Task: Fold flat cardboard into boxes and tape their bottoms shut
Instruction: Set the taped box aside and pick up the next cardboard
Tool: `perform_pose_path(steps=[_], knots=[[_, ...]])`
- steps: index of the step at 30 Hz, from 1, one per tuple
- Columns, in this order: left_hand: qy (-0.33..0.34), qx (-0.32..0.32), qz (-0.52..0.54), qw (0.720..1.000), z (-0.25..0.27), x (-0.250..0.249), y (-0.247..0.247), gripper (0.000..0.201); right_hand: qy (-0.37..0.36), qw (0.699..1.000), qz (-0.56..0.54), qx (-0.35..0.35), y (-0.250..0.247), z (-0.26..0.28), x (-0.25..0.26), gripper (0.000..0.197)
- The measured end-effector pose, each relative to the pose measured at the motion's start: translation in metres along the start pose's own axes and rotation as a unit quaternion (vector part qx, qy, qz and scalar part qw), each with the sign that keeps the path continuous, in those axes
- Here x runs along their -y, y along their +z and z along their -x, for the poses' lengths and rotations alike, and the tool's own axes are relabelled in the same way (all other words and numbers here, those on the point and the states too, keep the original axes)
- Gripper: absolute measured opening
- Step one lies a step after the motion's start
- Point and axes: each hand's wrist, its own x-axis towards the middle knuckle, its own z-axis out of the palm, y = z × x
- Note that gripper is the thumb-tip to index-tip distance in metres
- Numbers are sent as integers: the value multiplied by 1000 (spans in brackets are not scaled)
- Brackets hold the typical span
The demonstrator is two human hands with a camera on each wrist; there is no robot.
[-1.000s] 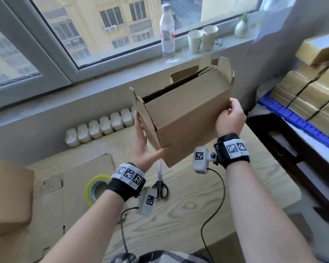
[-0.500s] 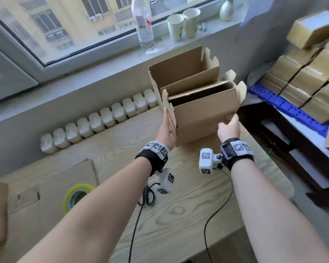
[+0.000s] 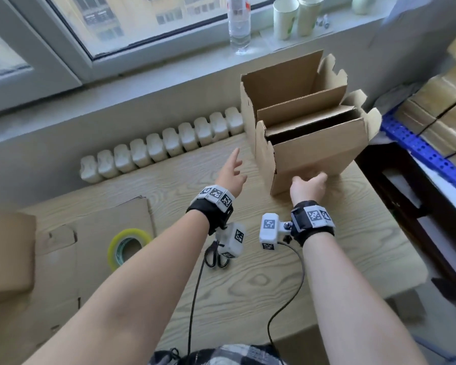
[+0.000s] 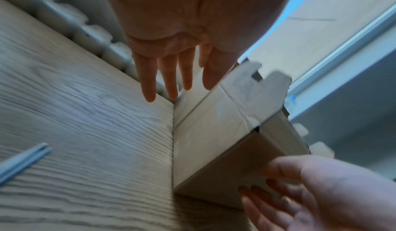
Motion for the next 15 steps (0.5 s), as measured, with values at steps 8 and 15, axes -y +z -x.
perform_pose_path(steps=[8,15], knots=[[-52,-124,66,989,59,73,-119,38,-61,994,25,89,70,98,5,35],[-155,-246,140,946,121,164,-216,33,-153,948,143,239,154,204,-10,26]])
